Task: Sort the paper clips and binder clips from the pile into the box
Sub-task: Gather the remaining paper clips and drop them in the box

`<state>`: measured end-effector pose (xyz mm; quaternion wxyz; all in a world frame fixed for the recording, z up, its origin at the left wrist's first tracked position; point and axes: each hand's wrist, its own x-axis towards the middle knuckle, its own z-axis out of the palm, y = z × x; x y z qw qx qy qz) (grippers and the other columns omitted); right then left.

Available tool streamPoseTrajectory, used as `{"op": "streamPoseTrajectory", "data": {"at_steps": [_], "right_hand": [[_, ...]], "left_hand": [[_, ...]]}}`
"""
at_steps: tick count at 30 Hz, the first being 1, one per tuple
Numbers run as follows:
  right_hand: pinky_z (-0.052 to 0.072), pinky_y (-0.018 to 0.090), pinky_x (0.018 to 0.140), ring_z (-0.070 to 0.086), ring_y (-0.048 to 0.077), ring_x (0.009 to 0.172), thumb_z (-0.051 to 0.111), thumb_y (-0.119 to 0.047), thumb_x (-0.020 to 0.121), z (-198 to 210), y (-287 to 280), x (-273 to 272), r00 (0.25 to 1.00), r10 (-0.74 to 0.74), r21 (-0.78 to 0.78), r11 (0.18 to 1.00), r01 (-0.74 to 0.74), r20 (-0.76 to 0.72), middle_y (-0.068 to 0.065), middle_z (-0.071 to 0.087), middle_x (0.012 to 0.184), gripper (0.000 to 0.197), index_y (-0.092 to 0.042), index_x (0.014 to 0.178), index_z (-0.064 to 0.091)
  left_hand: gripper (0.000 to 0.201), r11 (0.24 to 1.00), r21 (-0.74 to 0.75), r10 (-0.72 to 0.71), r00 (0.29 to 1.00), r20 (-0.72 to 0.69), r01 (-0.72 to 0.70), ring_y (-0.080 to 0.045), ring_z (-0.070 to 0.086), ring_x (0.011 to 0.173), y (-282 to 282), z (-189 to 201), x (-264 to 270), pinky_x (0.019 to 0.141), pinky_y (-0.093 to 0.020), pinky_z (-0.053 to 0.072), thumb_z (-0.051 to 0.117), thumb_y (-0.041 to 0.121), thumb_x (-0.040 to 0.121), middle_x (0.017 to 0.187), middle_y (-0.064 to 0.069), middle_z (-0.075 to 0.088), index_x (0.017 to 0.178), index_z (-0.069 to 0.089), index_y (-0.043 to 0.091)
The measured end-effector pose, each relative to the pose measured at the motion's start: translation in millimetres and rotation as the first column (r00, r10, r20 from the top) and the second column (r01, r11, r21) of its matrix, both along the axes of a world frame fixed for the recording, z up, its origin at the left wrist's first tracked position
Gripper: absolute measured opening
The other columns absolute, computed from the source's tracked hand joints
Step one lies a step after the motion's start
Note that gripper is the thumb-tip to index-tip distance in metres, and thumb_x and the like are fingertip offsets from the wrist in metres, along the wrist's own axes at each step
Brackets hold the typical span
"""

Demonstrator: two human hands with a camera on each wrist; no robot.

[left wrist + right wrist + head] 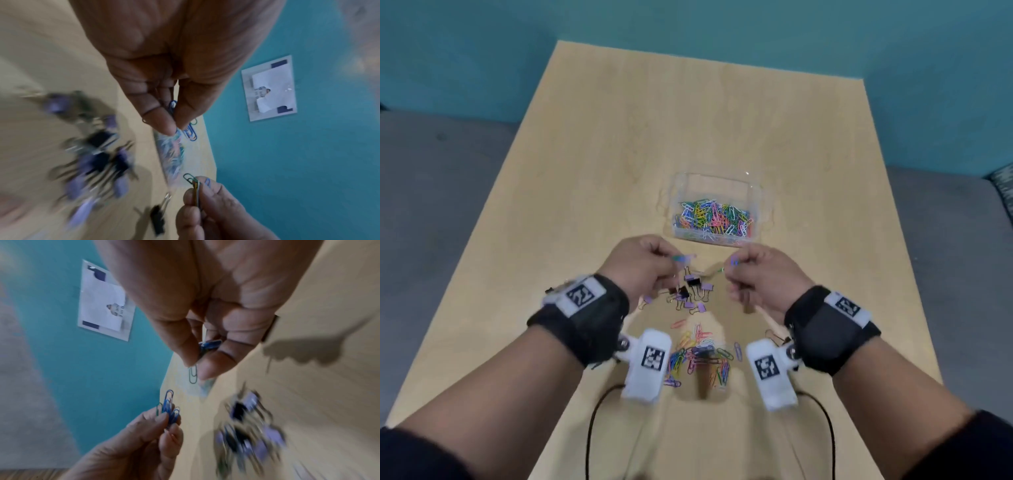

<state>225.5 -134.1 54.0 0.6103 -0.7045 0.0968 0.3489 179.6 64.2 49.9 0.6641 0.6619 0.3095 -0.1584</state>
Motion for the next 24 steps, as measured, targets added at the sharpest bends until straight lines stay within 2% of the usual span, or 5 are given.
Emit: {"op": "streamPoseTrajectory", "data": {"at_steps": [6, 10, 14, 20, 24], "right_hand": [[0.059, 0.043, 0.066, 0.061, 0.018, 0.052, 0.063, -0.002, 0.084, 20, 27, 71, 0.951, 0.080, -0.280, 0.960, 0.008, 0.300, 0.009, 0.060, 0.067, 0.013, -0.013, 0.078, 0.059], [0.044, 0.036, 0.098, 0.059, 0.026, 0.110, 0.060, -0.024, 0.088, 27, 26, 77, 0.828, 0.430, -0.652, 0.751, -0.107, 0.359, 0.009, 0.063, 0.121, 0.037, -0.011, 0.123, 0.059], [0.052, 0.042, 0.079, 0.063, 0.027, 0.077, 0.057, -0.016, 0.083, 19, -6, 27, 0.818, 0.361, -0.519, 0.850, -0.091, 0.448, 0.008, 0.069, 0.086, 0.013, -0.014, 0.091, 0.067], [0.049, 0.037, 0.061, 0.058, 0.020, 0.063, 0.049, -0.016, 0.070, -20, -35, -97, 0.781, 0.615, -0.226, 0.750, -0.622, -0.109, 0.005, 0.062, 0.068, 0.012, -0.016, 0.068, 0.061], [0.046, 0.035, 0.060, 0.053, 0.015, 0.060, 0.049, -0.025, 0.067, -41, -17, -122, 0.779, 0.625, -0.214, 0.755, -0.620, -0.052, -0.003, 0.058, 0.065, 0.011, -0.020, 0.071, 0.058]], "left_hand": [[0.026, 0.974, 0.223, -0.089, 0.980, 0.177, 0.048, -0.025, 0.062, 0.059, -11, 21, 84, 0.072, -0.045, 0.059, 0.064, -0.010, 0.075, 0.068, -0.010, 0.061, 0.065, 0.062, 0.014], [0.028, 0.859, 0.465, -0.301, 0.946, 0.123, 0.213, -0.028, 0.067, 0.084, -6, 19, 88, 0.083, -0.043, 0.056, 0.061, 0.002, 0.076, 0.103, -0.004, 0.064, 0.094, 0.067, 0.022], [0.027, 0.873, 0.458, -0.259, 0.955, 0.141, 0.170, -0.027, 0.066, 0.068, 10, 15, 27, 0.070, -0.037, 0.055, 0.056, -0.001, 0.079, 0.089, 0.000, 0.065, 0.088, 0.066, 0.023], [0.009, 0.906, -0.167, -0.415, 0.896, -0.157, 0.390, -0.020, 0.047, 0.055, -7, -21, -105, 0.052, -0.025, 0.038, 0.056, 0.009, 0.061, 0.068, -0.016, 0.053, 0.067, 0.061, 0.012], [0.013, 0.943, -0.031, -0.334, 0.935, -0.115, 0.333, -0.019, 0.050, 0.062, -28, -46, -131, 0.058, -0.031, 0.042, 0.054, 0.012, 0.061, 0.070, -0.011, 0.058, 0.065, 0.063, 0.019]]}}
